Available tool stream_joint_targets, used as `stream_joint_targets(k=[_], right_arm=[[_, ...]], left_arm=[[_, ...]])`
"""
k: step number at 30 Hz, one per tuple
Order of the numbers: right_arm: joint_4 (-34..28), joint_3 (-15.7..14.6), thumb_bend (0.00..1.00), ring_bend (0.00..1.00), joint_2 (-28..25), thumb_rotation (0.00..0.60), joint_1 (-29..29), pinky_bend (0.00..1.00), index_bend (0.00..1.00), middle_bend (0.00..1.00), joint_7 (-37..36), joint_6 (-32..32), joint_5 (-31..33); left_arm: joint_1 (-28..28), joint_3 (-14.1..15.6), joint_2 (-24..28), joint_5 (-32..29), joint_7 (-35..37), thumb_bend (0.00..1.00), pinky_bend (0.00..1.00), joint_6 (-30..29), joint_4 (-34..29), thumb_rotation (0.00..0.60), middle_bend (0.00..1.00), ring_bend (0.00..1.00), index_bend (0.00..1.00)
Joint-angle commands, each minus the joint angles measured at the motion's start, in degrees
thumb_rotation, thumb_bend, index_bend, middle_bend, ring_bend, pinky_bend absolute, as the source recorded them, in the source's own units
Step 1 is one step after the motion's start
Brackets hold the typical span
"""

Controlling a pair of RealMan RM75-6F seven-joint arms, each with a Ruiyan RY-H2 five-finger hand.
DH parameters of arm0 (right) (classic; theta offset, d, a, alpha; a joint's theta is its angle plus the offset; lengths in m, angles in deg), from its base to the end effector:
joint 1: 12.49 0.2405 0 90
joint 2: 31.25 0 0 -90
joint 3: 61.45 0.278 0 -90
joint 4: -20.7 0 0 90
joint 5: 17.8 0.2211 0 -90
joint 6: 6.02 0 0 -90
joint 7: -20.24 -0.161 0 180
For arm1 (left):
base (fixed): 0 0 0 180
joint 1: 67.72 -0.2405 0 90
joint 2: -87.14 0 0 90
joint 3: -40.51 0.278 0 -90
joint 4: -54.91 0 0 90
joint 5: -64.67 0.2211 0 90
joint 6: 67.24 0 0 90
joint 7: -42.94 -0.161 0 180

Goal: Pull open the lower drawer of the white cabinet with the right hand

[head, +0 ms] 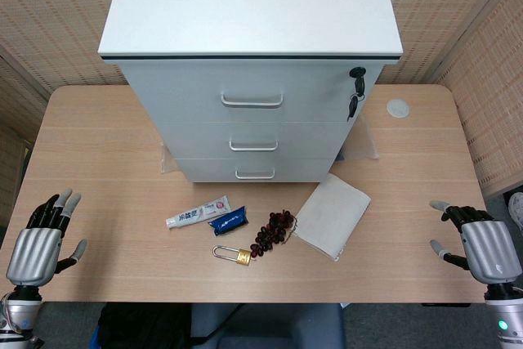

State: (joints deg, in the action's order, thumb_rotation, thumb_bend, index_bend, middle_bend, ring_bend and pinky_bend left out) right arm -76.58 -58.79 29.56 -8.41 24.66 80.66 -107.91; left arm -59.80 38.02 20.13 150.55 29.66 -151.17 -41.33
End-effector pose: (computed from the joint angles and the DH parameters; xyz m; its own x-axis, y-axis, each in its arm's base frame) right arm -0.3116 -0.1938 0.1689 0.4435 0.0203 0.8961 -0.8932 -0.0724 0.4437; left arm -0.3062 0.2141 0.1310 0.4987 0.0076 0.8667 0.8650 -0.0689 -0.4971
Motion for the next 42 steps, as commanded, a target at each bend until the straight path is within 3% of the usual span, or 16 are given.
stream_joint_targets(k=[1,13,18,21,27,33,42], right_arm=[[0.0,0.0,0.17,0.39,0.0,0.6,0.0,0.45,0.28,0.45,0.0,0.0,-0.1],[-1.4,0.2,0.17,0.4,-1.2,0.6,1.1,0.45,0.28,0.47,0.7,-0.4,-1.9],[-5.3,1.0,0.17,0.49,-4.4,0.6,4.5,0.46,0.28,0.57,1.1,-4.7,-3.1],[-6.9,1.7,0.17,0.57,-5.7,0.6,6.1,0.53,0.28,0.65,1.6,-6.6,-3.1],[-13.9,6.3,0.17,0.77,-8.7,0.6,15.5,0.73,0.28,0.8,6.5,-17.9,-0.3],[-17.6,10.3,0.2,0.86,-9.5,0.6,23.6,0.78,0.24,0.86,12.6,-27.6,6.4],[-18.5,14.3,0.21,0.9,-6.2,0.6,31.5,0.81,0.23,0.88,18.4,-31.6,13.1]], left_arm=[[0.0,0.1,0.0,0.0,0.0,0.33,0.13,0.1,0.0,0.6,0.01,0.05,0.06],[-0.3,0.2,0.5,0.7,0.2,0.33,0.13,-0.7,-0.4,0.6,0.01,0.05,0.06],[-0.3,0.2,0.9,1.3,0.3,0.33,0.13,-1.0,-0.8,0.6,0.01,0.05,0.06],[-0.3,0.2,1.0,1.5,0.3,0.33,0.13,-1.1,-0.8,0.6,0.01,0.05,0.06],[-0.1,0.1,1.6,2.1,0.2,0.33,0.13,-1.2,-1.3,0.6,0.01,0.05,0.06],[0.4,0.0,2.0,2.5,0.1,0.33,0.13,-0.8,-1.6,0.6,0.01,0.05,0.06],[0.6,-0.2,2.3,2.5,0.4,0.33,0.13,-0.7,-1.5,0.6,0.01,0.05,0.06]])
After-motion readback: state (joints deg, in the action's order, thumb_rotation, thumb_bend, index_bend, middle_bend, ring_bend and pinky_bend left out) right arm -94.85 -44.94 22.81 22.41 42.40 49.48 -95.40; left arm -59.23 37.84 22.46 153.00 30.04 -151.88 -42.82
